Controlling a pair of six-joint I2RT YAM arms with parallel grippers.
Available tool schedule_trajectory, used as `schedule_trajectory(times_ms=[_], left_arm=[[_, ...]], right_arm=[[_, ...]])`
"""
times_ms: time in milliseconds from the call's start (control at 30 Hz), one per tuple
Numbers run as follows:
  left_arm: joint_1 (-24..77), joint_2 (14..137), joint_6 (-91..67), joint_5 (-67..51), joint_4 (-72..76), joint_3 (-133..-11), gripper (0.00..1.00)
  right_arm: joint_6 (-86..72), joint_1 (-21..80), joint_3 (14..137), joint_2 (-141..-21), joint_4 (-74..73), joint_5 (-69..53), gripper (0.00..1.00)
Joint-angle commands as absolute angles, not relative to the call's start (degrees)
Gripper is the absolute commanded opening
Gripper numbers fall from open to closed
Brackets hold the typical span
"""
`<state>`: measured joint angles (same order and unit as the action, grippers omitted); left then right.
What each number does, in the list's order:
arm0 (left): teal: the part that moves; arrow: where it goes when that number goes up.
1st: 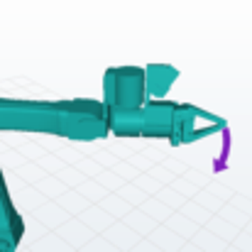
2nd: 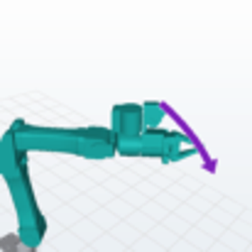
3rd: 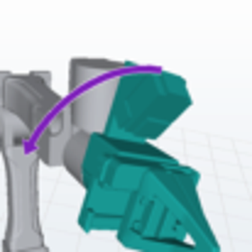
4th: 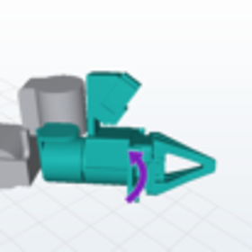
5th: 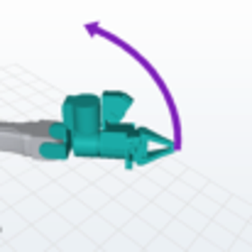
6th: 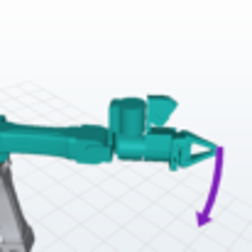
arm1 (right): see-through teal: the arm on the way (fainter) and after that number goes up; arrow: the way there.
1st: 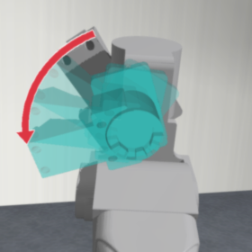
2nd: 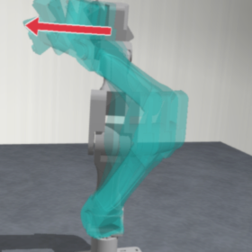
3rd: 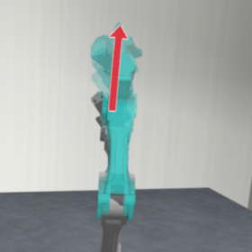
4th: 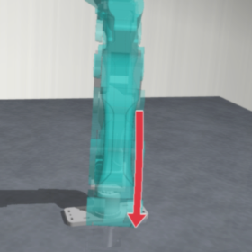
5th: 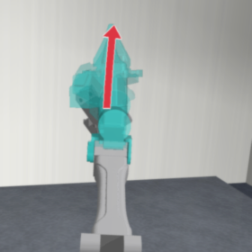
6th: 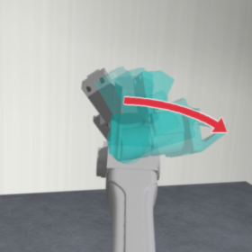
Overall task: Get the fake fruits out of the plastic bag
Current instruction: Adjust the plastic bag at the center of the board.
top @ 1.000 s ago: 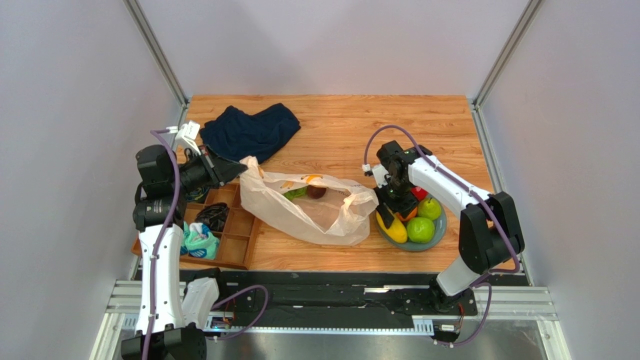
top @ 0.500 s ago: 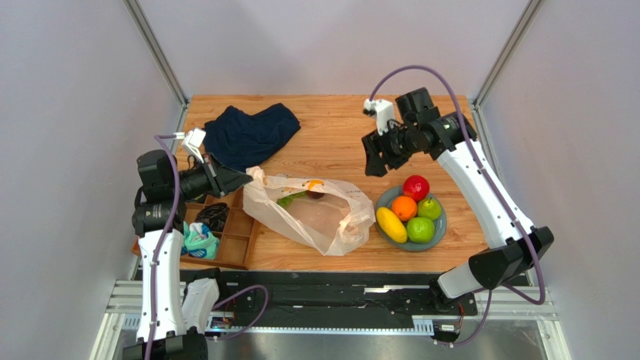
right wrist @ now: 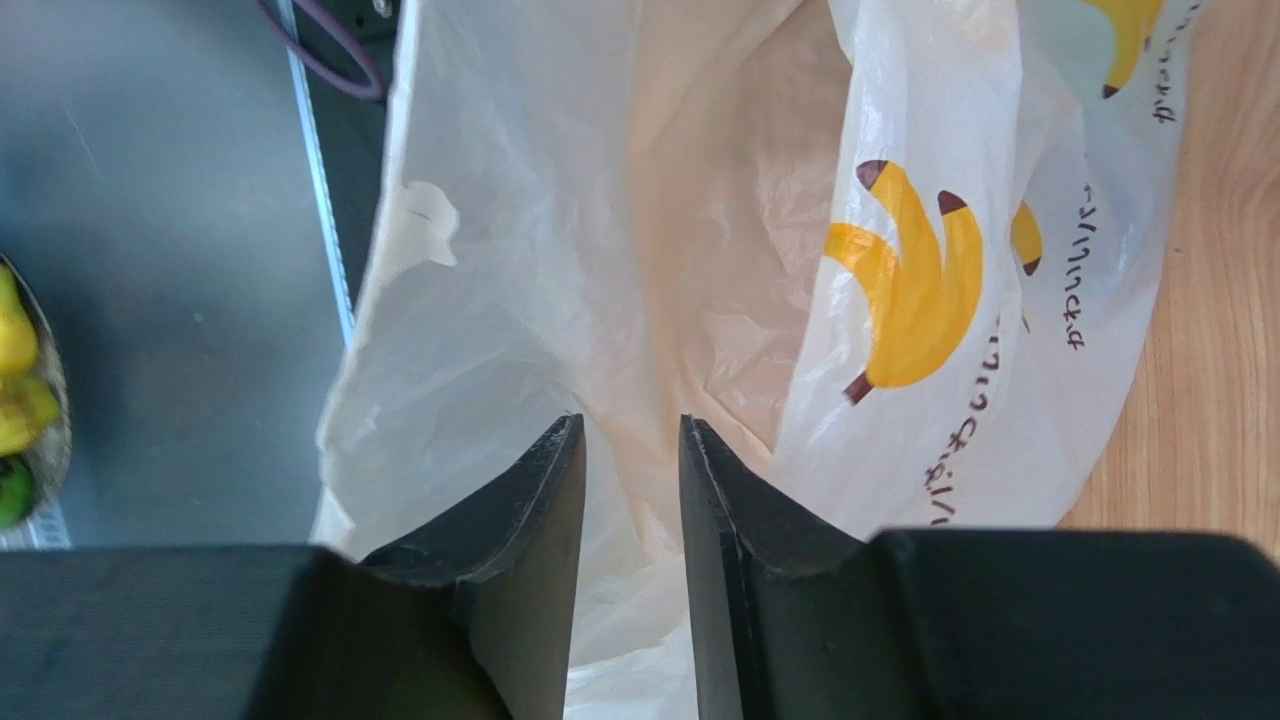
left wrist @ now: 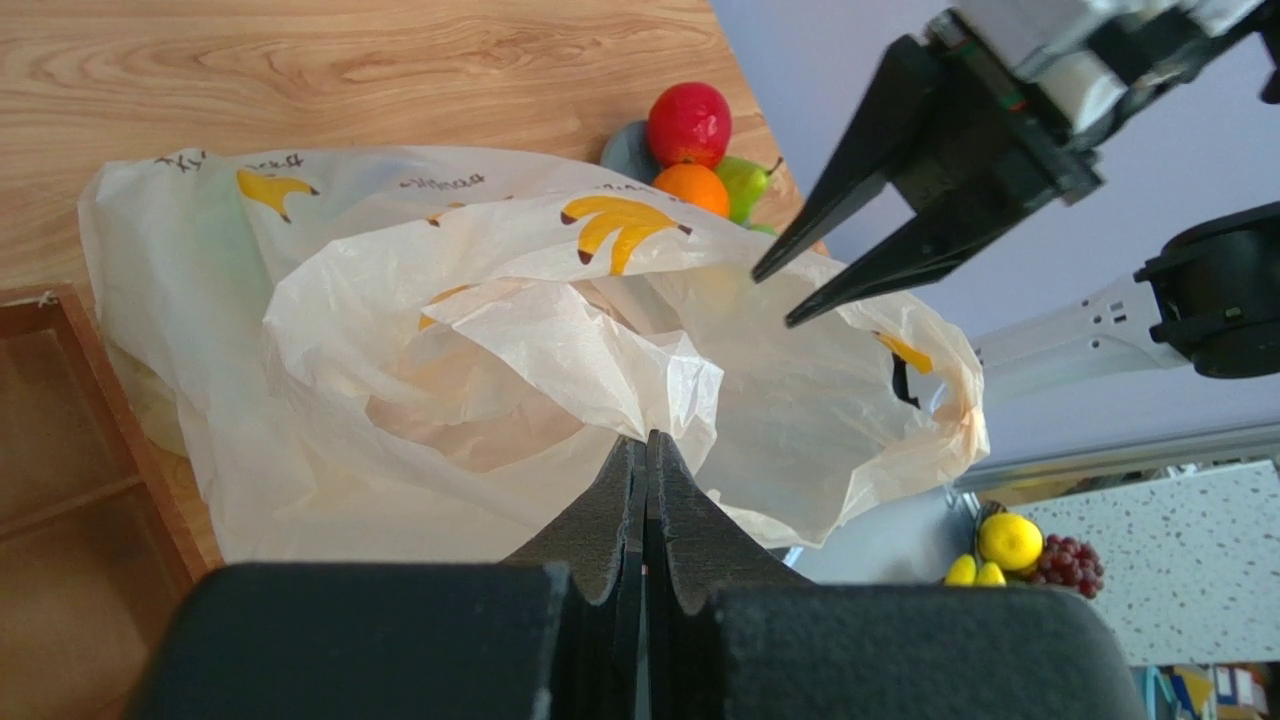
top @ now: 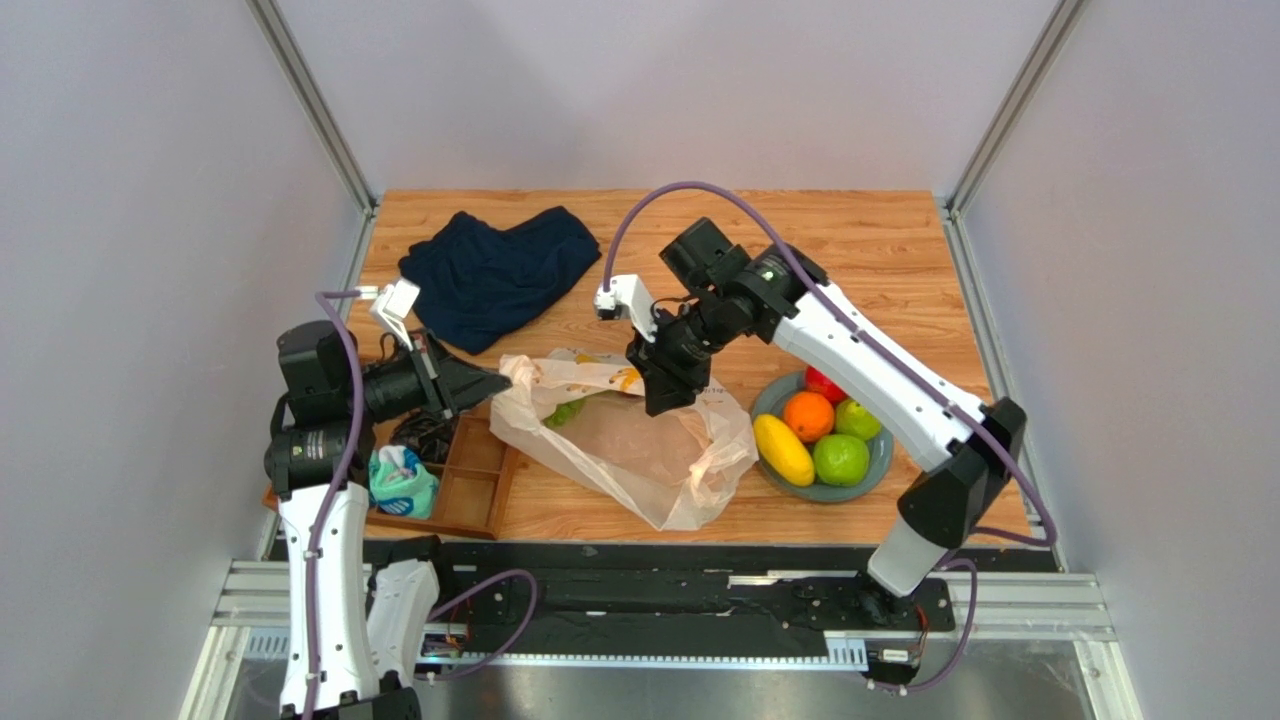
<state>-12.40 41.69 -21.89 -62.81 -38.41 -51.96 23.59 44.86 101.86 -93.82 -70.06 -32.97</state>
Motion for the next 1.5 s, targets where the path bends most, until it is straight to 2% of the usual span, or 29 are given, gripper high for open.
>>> schedule_trajectory(times_ms=[0,133,300,567,733,867,967,1267,1467], left_arm=[[-12.7,40.6,-19.2,-62.3,-41.0,-51.4,0.0],[-12.7,40.6,-15.9,-61.1,-45.4,-51.7,0.0],[-12.9,40.3,-10.9,-58.2,-54.1,-54.1,0.0],[-14.2,40.1,-5.7,-55.6,-58.9,-57.1,0.0],[-14.5,41.7,-4.0,-58.8,-58.1,-59.3,0.0],[-14.6,43.8,-4.3,-62.1,-56.9,-59.9,0.0],[-14.5,44.6,-5.0,-64.0,-55.9,-60.0,0.0],[-13.8,45.6,-5.3,-70.7,-56.2,-61.9,0.0],[-12.4,44.8,-1.8,-76.7,-64.0,-65.0,0.0]], right_arm=[[36.2,44.8,104.1,-97.9,-73.4,-36.1,0.32],[36.0,49.2,98.9,-99.0,-68.3,-32.7,0.3],[31.6,53.8,94.1,-100.8,-57.1,-22.3,0.29],[26.7,53.6,99.6,-110.1,-50.9,-5.0,0.35],[29.8,51.4,101.2,-113.2,-50.9,-2.0,0.43],[33.3,51.2,100.2,-113.5,-50.3,-0.2,0.61],[33.8,51.2,100.3,-115.0,-49.8,1.9,0.69],[30.9,49.0,106.2,-119.4,-54.8,1.9,0.73],[22.9,42.9,98.3,-111.6,-57.9,0.9,0.72]])
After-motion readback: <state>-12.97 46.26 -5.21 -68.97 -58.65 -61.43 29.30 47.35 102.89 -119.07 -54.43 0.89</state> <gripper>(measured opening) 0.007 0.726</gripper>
